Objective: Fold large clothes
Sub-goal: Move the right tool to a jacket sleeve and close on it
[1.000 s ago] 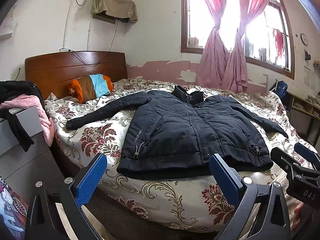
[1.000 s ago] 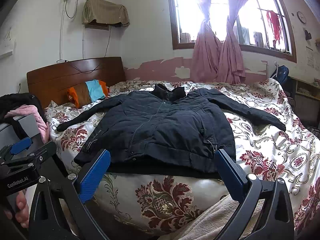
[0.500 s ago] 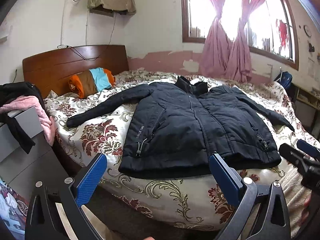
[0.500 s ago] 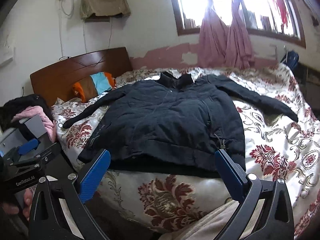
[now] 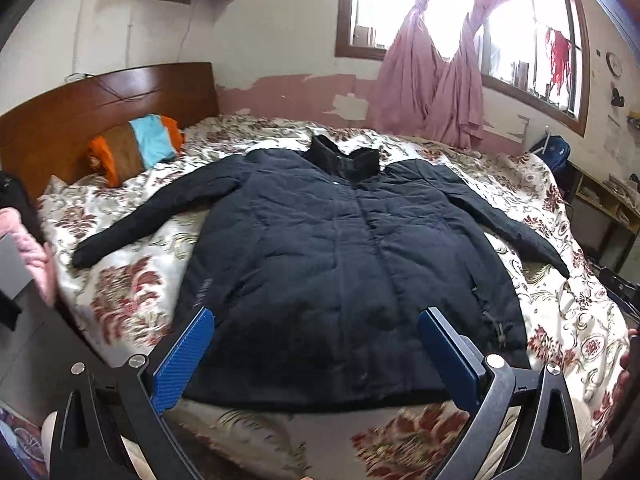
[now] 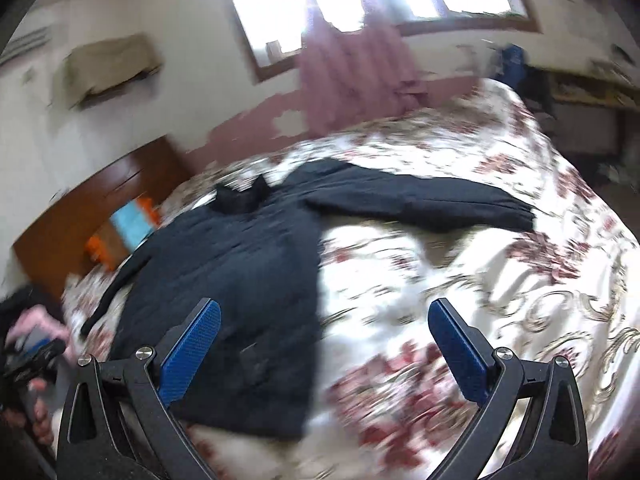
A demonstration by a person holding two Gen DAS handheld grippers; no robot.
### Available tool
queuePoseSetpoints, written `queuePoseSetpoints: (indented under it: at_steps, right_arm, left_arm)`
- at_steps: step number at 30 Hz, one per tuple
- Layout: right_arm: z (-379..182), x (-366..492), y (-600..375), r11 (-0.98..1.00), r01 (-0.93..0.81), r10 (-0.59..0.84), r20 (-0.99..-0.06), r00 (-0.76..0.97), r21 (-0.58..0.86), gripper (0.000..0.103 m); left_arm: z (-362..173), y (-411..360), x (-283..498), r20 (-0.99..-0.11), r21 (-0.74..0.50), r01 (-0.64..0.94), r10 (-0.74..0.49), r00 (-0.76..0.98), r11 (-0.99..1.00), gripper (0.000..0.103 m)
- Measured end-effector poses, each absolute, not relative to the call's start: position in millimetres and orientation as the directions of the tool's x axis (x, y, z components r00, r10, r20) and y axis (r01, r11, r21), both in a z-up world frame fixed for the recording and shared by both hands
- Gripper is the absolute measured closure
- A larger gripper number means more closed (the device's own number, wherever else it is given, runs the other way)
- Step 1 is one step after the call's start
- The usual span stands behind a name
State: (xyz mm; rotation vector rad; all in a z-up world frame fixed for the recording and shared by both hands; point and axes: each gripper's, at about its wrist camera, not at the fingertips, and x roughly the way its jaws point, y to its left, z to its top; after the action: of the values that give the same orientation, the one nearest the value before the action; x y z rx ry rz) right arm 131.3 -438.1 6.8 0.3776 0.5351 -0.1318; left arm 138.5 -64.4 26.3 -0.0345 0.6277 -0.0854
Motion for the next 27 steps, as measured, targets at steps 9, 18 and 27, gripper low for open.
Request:
queuePoseSetpoints:
  at_steps: [9, 18, 27]
  right_arm:
    - [-63, 240, -534, 0.791, 0.431, -0.093, -0.611, 0.786, 0.435, 0.001]
    - [-118, 330, -603, 0.534, 0.550, -0.088, -0.605, 0.792, 0.642, 0.001]
    - [-159, 366, -634, 0.318, 0.651, -0.177, -0.631, 0.755, 0.689, 0.048]
  left_arm:
    - [17, -118, 244, -0.606, -0.031, 0.189, -0.169, 0.777, 0.981, 0.000]
    - [-17, -186, 407, -0.648, -0.216, 0.325, -0.384, 0.658, 0.921, 0.000]
    - [-51, -260, 507, -0.702, -0.294, 0.306, -0.422, 0.574, 0.905, 0.000]
